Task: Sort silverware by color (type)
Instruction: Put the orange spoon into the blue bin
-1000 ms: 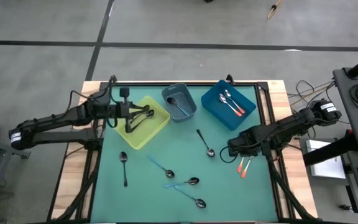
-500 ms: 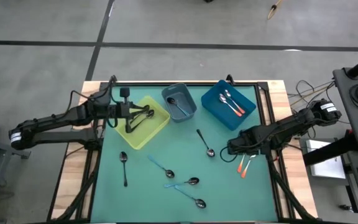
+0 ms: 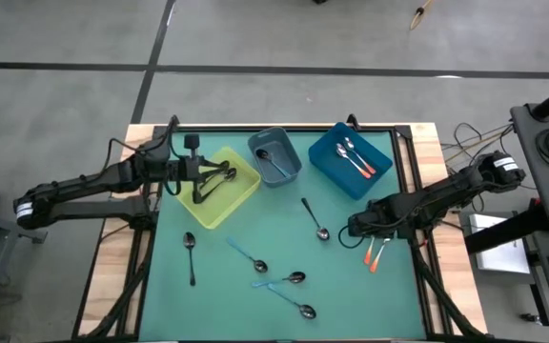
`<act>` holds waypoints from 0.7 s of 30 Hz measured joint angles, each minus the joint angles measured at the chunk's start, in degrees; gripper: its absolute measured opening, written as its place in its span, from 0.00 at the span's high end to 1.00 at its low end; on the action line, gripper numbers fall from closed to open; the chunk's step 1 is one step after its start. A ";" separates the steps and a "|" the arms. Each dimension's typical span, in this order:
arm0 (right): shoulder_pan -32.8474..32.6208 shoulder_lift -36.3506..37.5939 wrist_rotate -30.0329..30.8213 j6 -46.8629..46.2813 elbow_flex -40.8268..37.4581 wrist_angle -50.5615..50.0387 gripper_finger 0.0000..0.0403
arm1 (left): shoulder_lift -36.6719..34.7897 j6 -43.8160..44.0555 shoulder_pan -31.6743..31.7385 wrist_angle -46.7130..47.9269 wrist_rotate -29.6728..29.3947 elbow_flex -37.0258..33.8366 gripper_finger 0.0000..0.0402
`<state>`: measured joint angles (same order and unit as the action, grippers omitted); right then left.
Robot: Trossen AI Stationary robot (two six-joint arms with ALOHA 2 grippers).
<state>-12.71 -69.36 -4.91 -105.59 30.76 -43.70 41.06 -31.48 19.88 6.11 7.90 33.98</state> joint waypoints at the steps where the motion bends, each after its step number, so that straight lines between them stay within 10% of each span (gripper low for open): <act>1: 0.00 -0.03 0.05 0.05 0.11 0.00 0.65 | 0.00 -0.19 0.00 0.00 0.00 0.00 1.00; 21: -0.02 -0.14 3.82 -0.30 0.62 2.97 0.97 | 0.00 -0.61 0.00 -0.04 0.00 0.00 1.00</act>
<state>-12.73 -69.49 -1.09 -105.89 31.38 -40.73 41.06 -32.10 19.88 6.07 7.90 33.98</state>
